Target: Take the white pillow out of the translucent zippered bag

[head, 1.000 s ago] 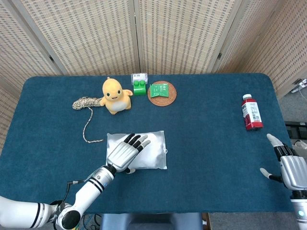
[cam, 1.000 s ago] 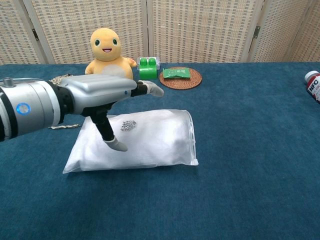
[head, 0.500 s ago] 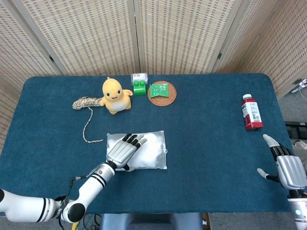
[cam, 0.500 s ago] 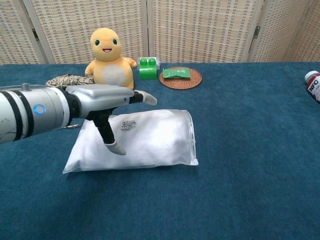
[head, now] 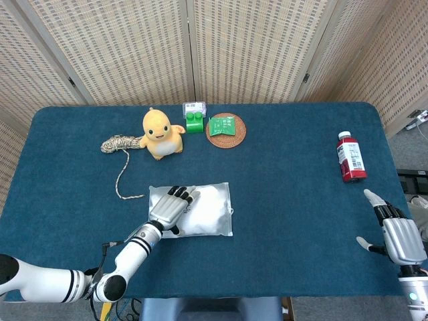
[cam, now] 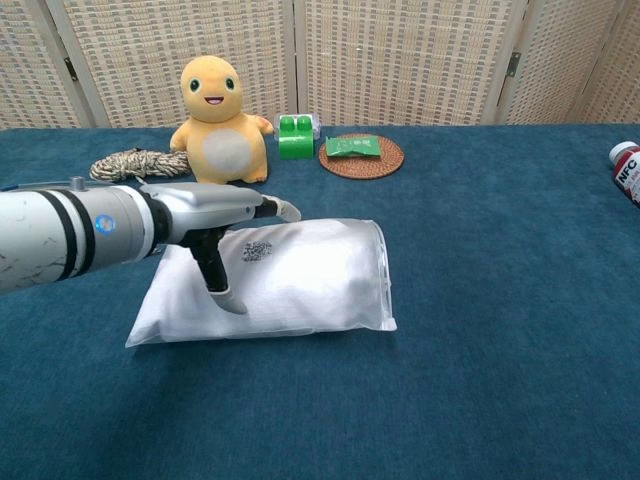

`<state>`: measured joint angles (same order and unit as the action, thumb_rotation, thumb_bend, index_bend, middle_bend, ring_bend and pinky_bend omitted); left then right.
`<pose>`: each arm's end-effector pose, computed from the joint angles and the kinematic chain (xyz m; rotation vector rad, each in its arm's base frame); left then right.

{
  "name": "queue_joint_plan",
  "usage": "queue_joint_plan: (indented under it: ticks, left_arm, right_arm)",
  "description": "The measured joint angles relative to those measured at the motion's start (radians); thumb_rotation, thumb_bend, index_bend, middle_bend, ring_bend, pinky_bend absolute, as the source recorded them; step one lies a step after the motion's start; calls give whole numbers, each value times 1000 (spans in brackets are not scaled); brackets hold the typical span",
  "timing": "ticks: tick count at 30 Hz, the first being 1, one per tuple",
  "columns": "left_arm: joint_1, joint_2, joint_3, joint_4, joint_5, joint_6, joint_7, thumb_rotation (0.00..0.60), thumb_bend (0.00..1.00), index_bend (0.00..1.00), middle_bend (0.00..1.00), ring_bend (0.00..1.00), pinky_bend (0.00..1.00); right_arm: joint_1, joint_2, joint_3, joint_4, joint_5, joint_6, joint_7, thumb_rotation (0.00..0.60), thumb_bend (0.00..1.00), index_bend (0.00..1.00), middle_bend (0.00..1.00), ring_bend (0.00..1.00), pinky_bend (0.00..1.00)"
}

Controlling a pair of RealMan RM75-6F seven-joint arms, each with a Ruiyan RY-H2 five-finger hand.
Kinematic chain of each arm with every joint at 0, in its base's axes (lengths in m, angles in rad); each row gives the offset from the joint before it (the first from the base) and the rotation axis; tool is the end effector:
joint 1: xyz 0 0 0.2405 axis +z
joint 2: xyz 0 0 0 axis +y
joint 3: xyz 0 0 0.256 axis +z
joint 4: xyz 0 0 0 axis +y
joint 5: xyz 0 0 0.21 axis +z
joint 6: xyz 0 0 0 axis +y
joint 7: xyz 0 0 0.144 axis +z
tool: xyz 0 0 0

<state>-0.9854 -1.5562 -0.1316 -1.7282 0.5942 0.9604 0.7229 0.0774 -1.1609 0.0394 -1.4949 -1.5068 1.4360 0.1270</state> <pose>-0.0839 0.3174 -0.0479 -2.0577 -1.0262 -0.6716 -0.3349 -0.1777 0.1493 1.3859 -0.9906 0.9043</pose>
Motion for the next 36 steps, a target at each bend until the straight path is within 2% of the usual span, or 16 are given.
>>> queue_joint_plan:
  ticks: [15, 27, 31, 36]
  left_arm:
    - [-37, 8, 36, 21, -118, 9, 25, 600, 0, 0, 0, 0, 7]
    - [-116, -27, 55, 26, -255, 69, 158, 600, 0, 0, 3, 24, 250]
    - [-116, -39, 57, 32, -232, 87, 153, 600, 0, 12, 111, 124, 314]
    - [-99, -45, 56, 36, -160, 107, 117, 600, 0, 160, 266, 235, 382]
  right_arm:
    - [8, -7, -2, -4, 0, -14, -6, 600, 0, 39, 155, 171, 292]
    - [11, -13, -6, 0, 2, -24, -1, 600, 0, 49, 157, 171, 292]
    - [13, -14, -6, 1, 3, -27, 1, 600, 0, 53, 161, 171, 292]
    - [16, -16, -6, 1, 2, -31, 1, 600, 0, 57, 166, 171, 292]
